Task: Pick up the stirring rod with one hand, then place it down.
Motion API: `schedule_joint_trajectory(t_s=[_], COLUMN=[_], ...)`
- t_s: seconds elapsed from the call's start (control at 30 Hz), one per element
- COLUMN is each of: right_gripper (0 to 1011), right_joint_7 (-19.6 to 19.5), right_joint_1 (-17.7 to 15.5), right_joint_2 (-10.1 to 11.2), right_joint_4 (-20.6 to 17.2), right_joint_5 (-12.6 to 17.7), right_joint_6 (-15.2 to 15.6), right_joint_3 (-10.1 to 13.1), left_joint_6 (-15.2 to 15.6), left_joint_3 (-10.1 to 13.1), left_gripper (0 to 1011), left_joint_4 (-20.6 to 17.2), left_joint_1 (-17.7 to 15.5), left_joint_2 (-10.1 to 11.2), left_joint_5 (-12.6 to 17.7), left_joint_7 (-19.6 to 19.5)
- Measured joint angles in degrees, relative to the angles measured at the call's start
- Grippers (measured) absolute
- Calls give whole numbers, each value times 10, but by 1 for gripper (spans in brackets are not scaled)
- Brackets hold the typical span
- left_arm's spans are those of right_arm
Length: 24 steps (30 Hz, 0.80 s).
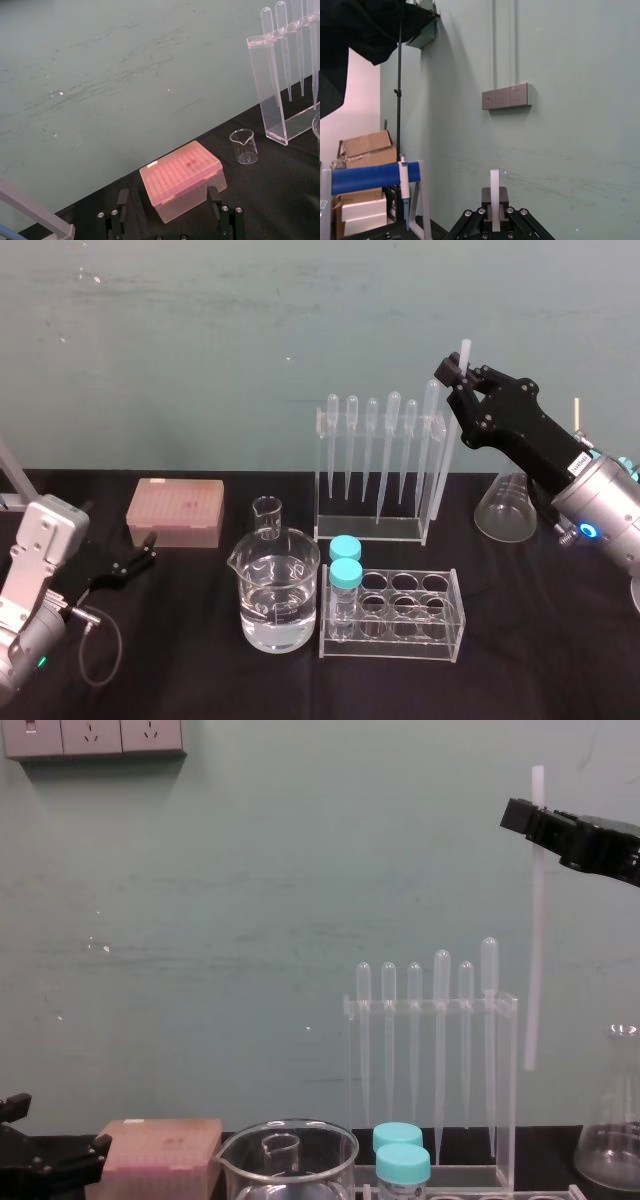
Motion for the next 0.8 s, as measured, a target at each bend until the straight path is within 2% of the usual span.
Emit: schedule_joint_trajectory(t_s=[0.8], right_gripper=[69], right_joint_7=[2], right_joint_1=[-6], right_joint_2=[5], right_joint_4=[-6], right_joint_5=[5], right_joint_6=[0], right_joint_3=[2], left_joint_6=[0], left_joint_3=[0], left_gripper=[1000], left_joint_4=[0], left_joint_1=[0], left_joint_2=[0], left_joint_5=[0], left_joint_7=[0])
